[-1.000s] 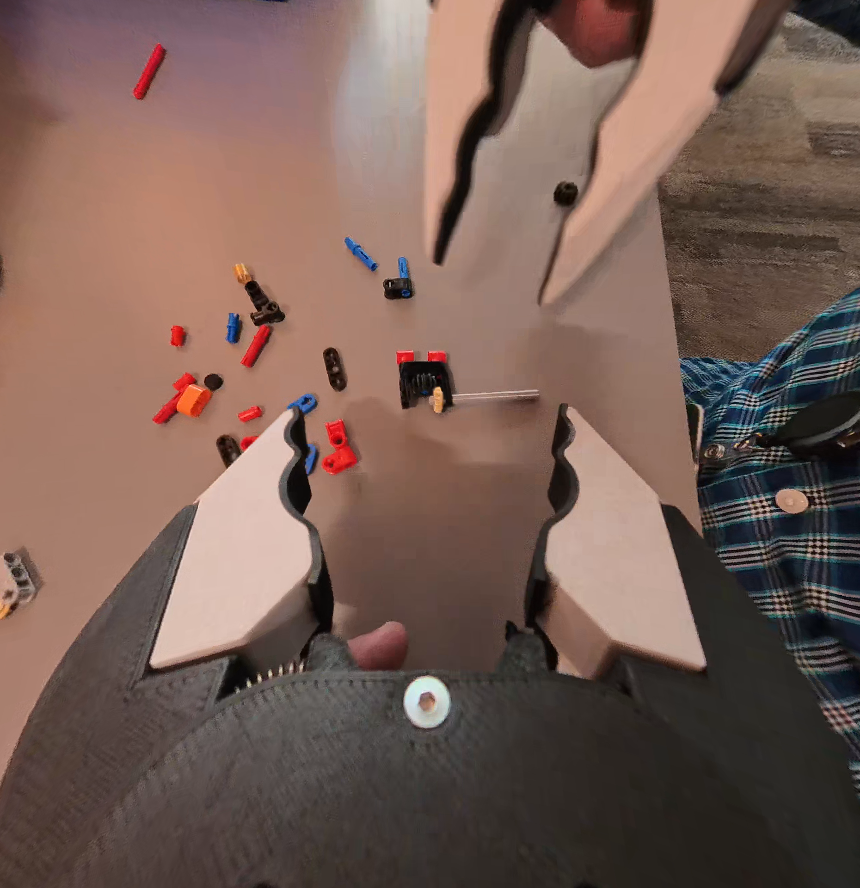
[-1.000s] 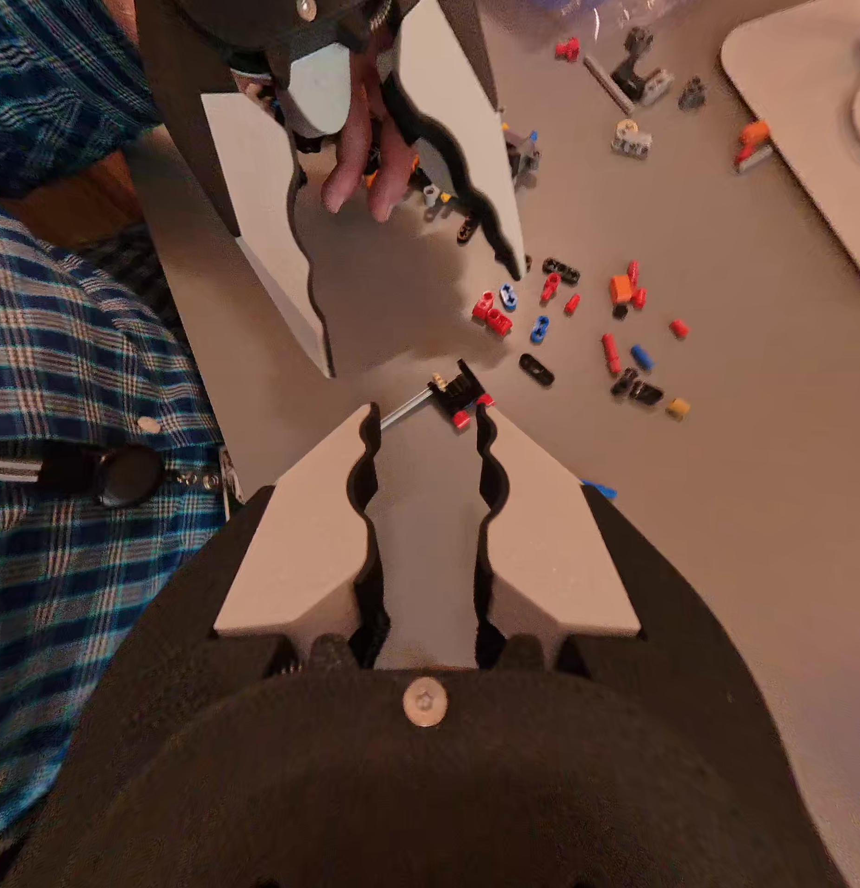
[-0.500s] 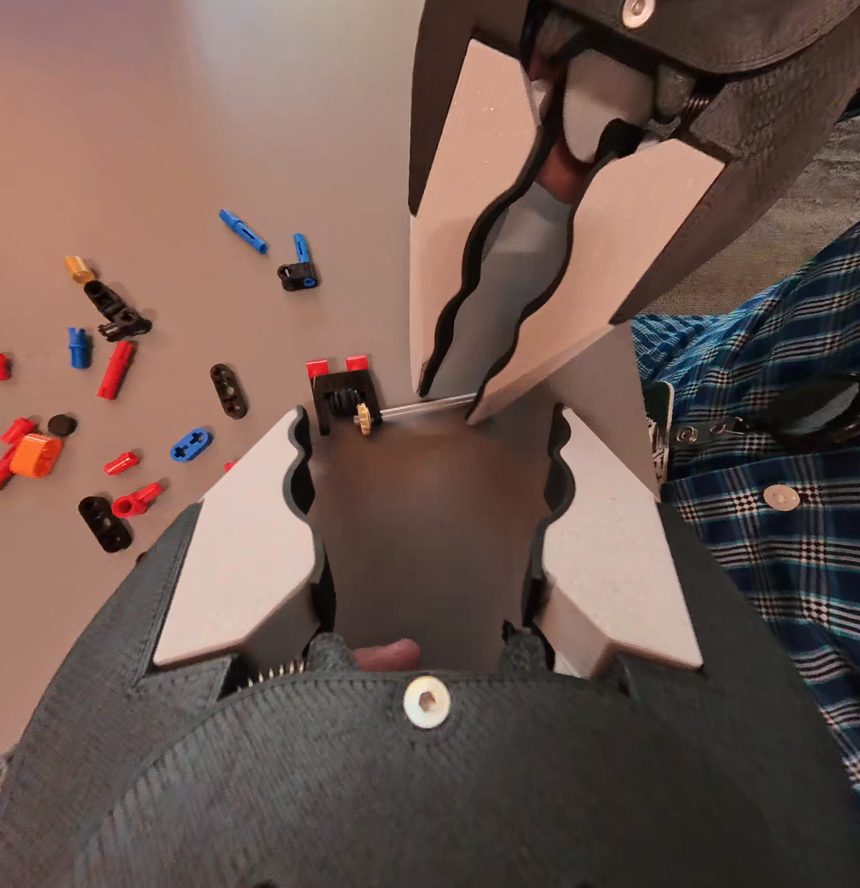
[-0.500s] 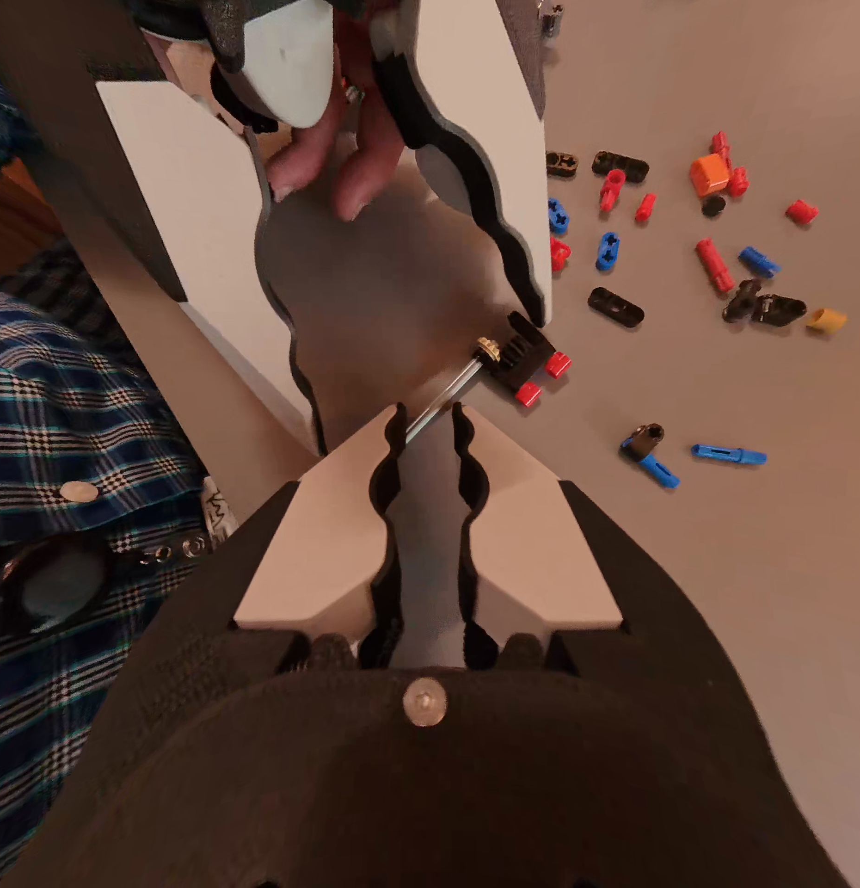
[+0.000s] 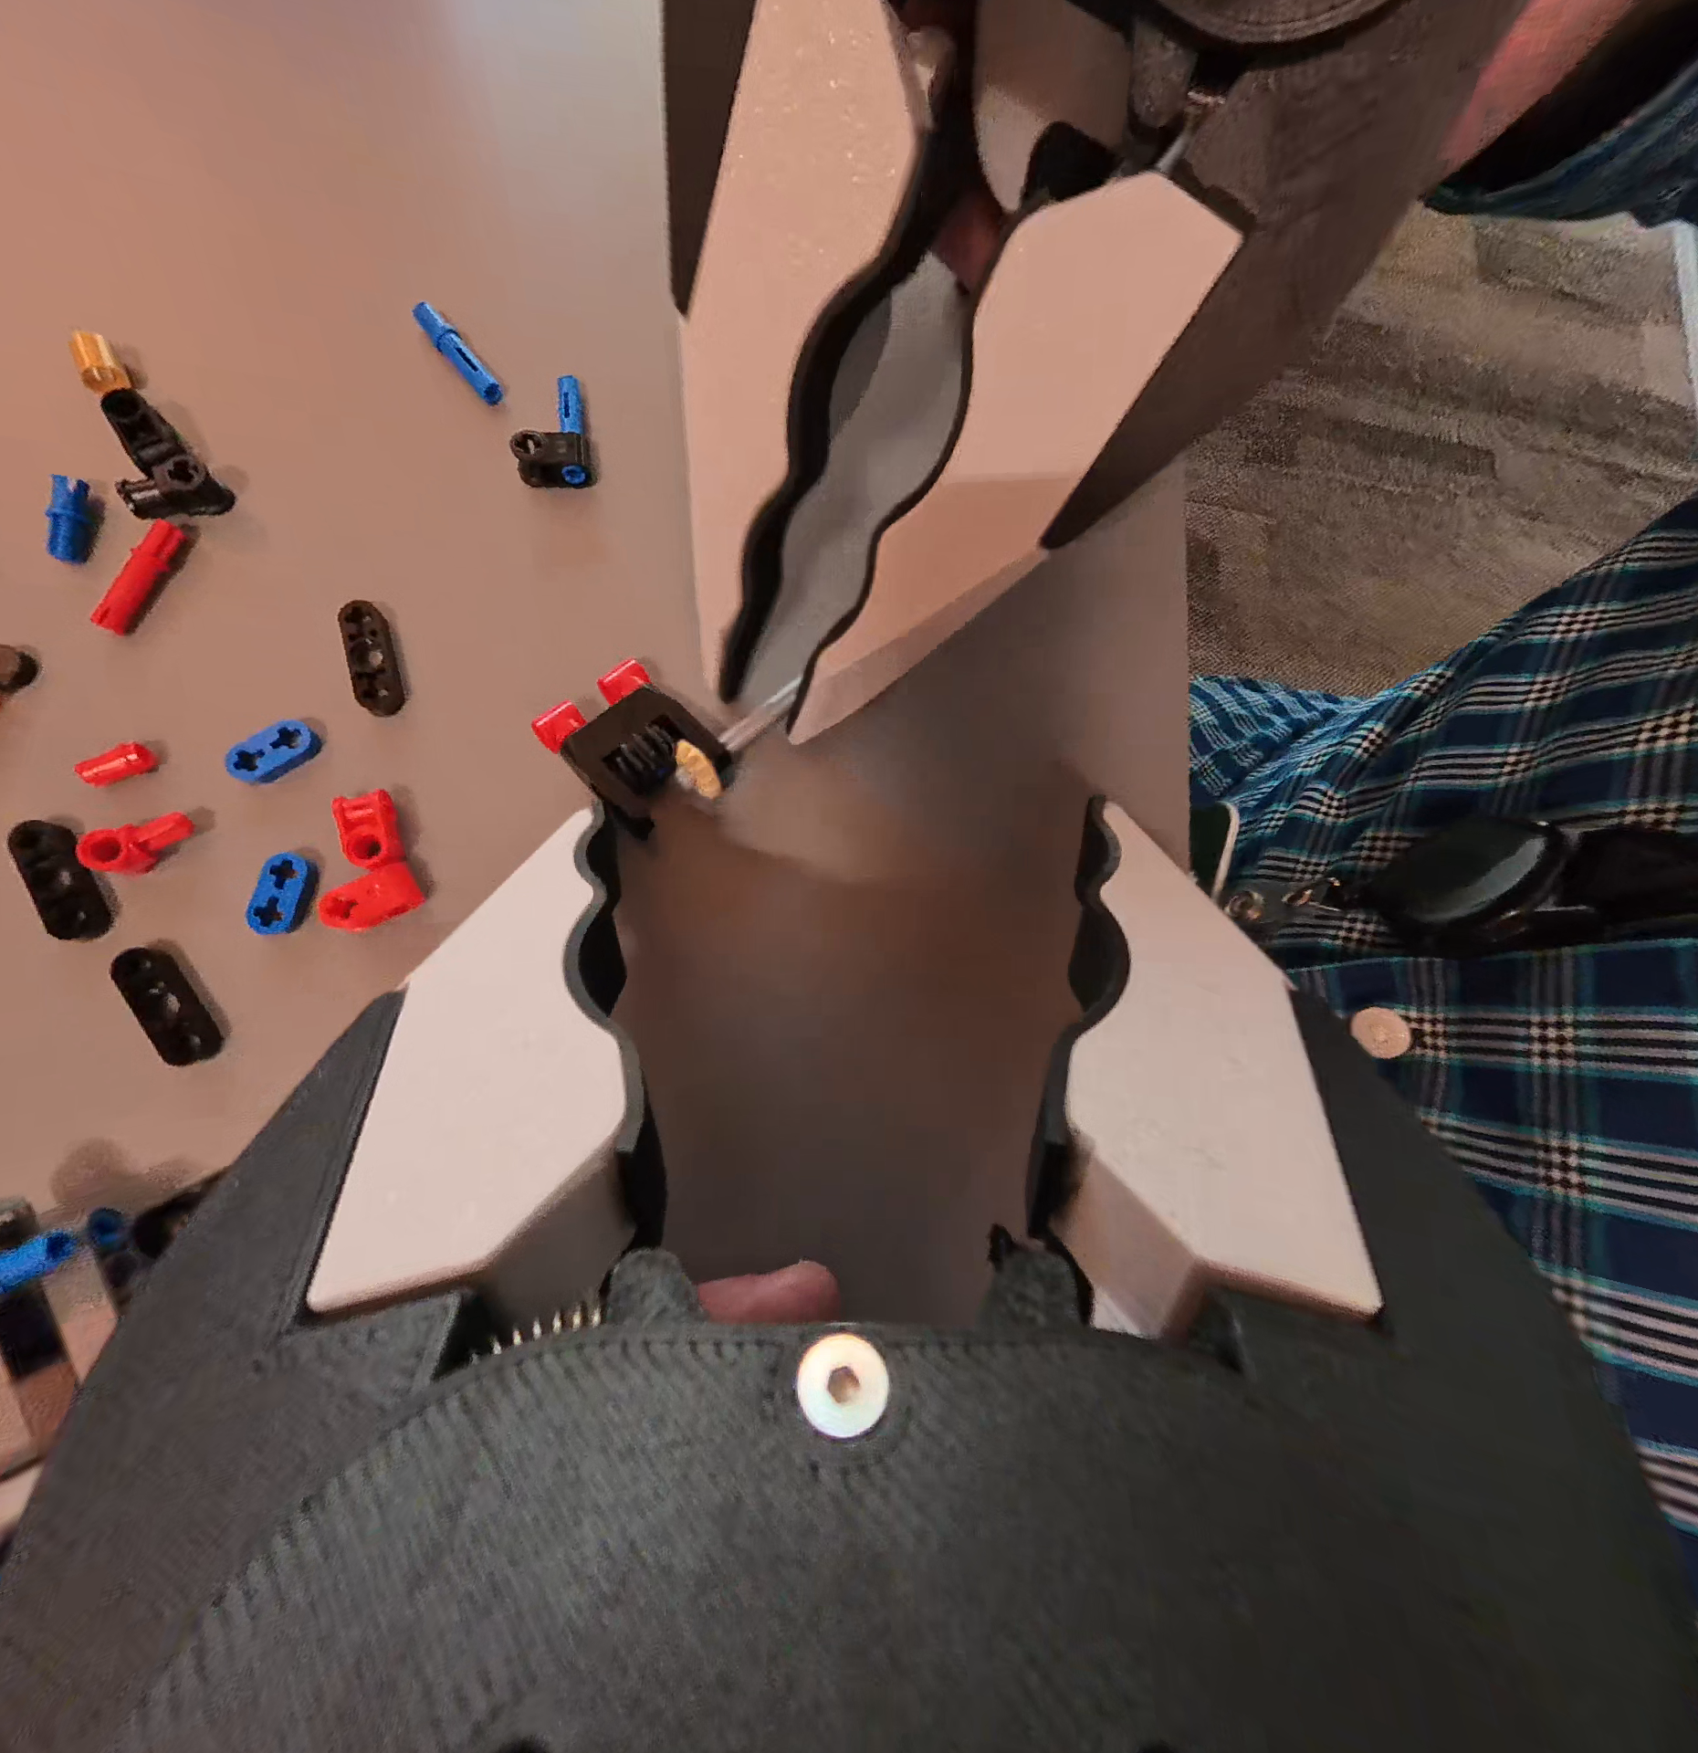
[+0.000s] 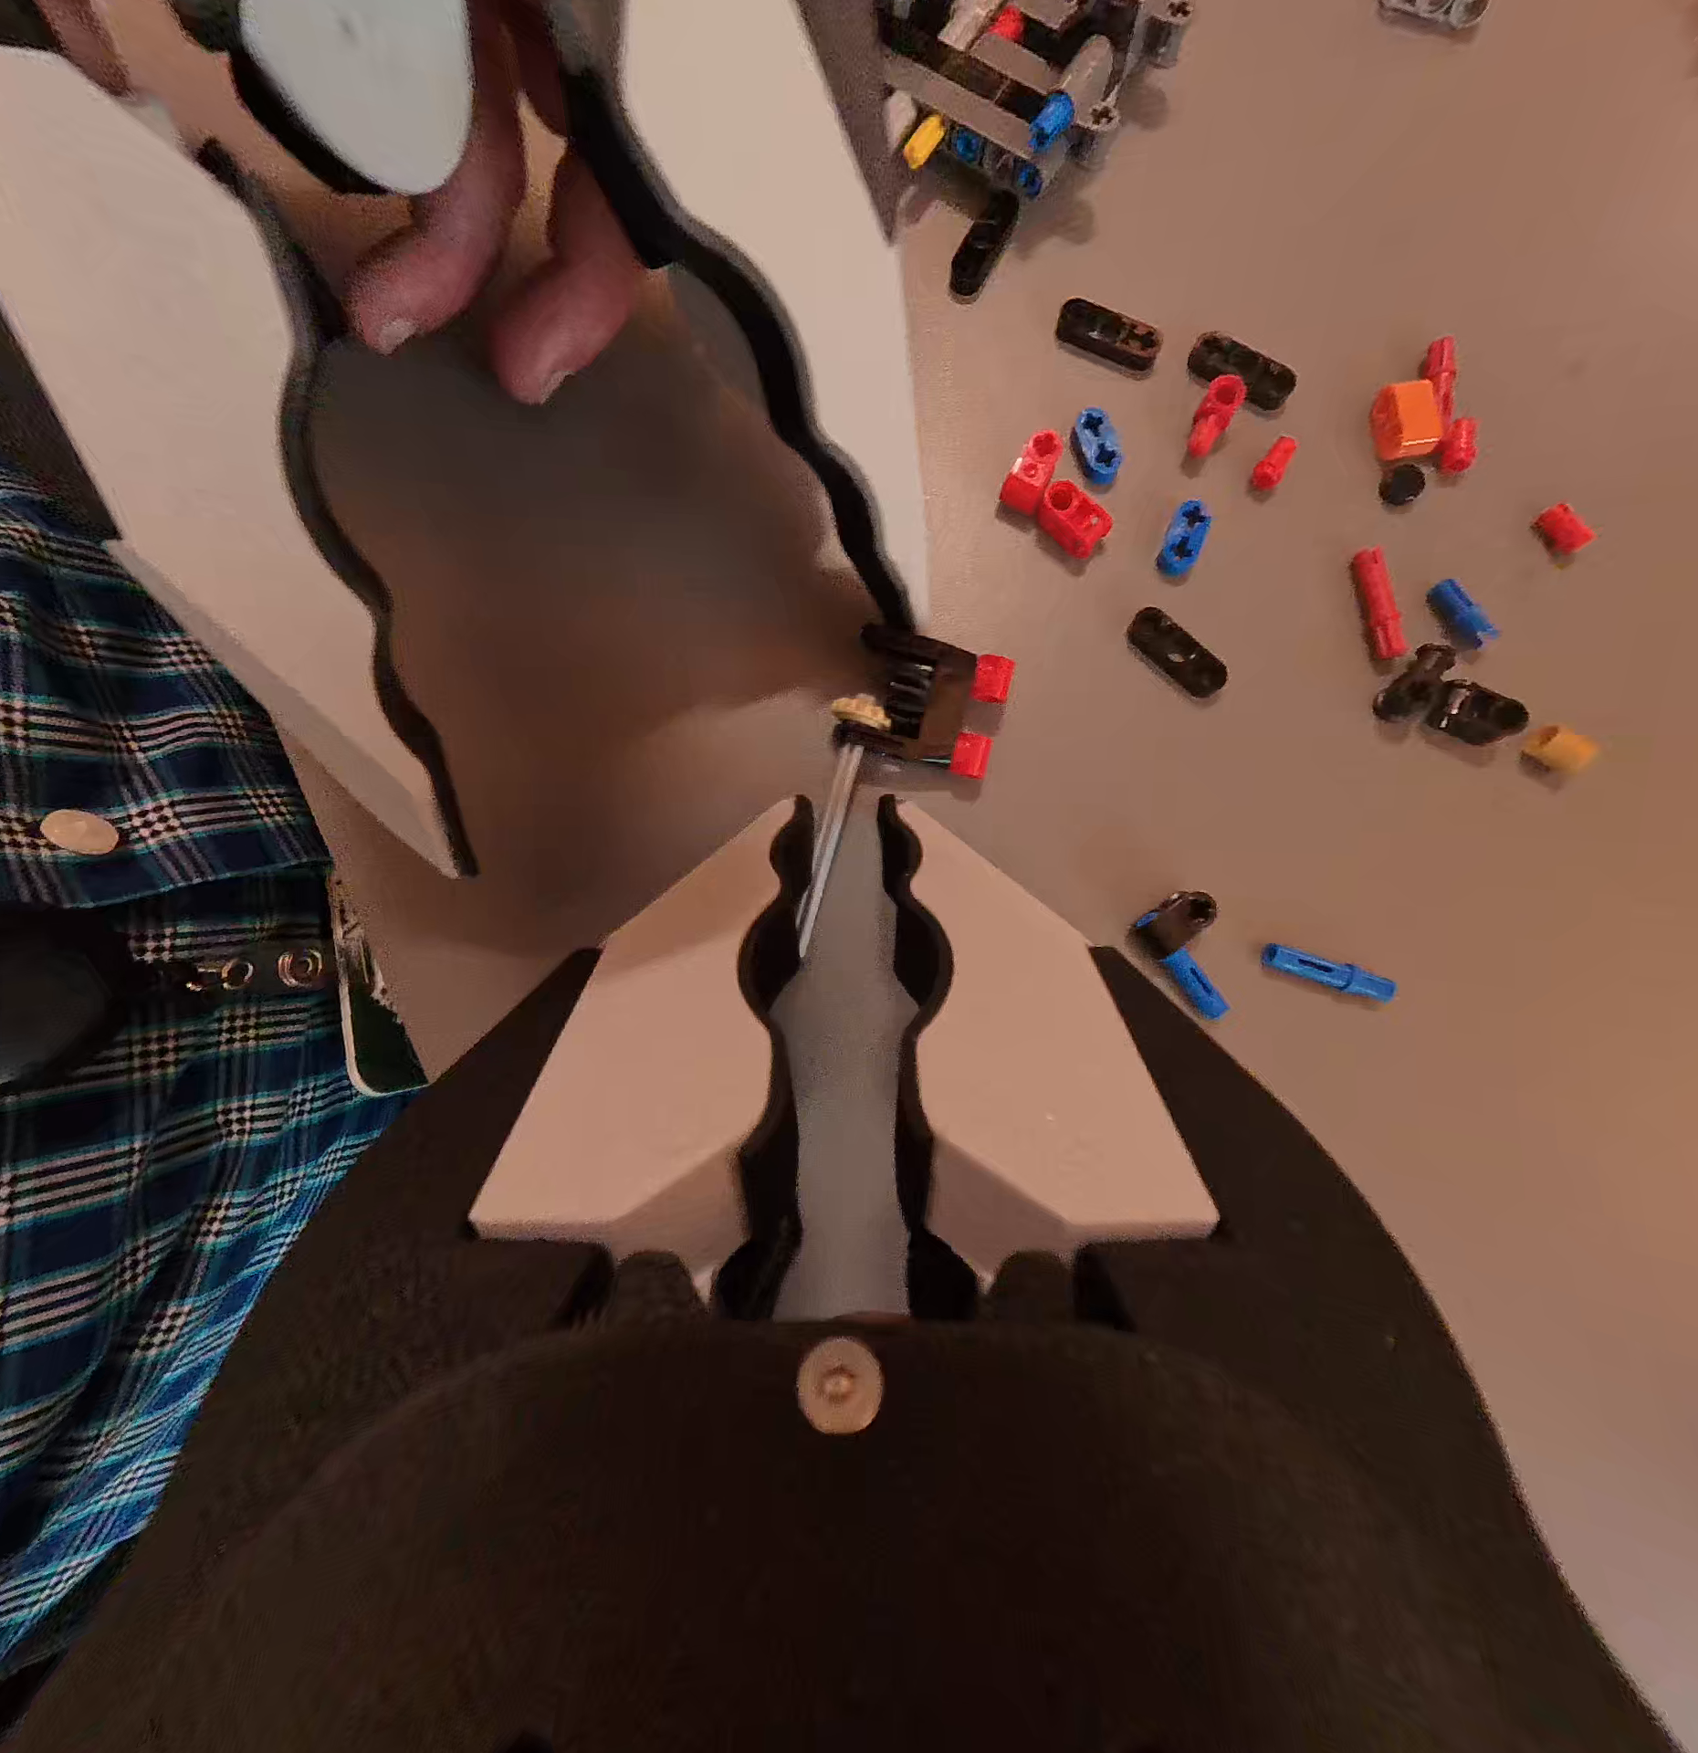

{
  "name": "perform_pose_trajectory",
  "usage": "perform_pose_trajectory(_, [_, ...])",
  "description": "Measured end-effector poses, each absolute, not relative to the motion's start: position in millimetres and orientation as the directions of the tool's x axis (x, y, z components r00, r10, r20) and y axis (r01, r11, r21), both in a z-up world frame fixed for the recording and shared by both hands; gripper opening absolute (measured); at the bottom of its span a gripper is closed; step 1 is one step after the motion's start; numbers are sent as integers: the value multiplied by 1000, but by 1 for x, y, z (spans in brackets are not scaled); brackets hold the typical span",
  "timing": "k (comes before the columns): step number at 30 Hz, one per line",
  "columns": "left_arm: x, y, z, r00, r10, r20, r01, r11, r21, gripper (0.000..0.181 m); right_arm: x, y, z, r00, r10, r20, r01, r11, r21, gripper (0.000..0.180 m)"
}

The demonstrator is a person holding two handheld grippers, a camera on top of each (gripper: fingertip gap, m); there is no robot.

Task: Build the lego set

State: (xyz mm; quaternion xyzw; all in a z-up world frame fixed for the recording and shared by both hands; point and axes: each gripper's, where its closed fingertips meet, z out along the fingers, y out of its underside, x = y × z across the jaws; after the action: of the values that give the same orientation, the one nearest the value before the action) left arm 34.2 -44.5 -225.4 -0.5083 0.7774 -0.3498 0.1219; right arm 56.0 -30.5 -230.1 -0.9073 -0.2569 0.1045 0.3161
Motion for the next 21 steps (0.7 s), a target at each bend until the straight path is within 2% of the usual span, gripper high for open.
perform_pose_trajectory(10, [32,-47,-225,-397,-903,167,-700,180,-691,98,49,-20,-227,829,543,-135,321,-660,-680,29])
perform_pose_trajectory(21, [26,-59,-224,-376,-908,186,-699,146,-700,98,47,-9,-227,781,617,-102,392,-610,-689,34])
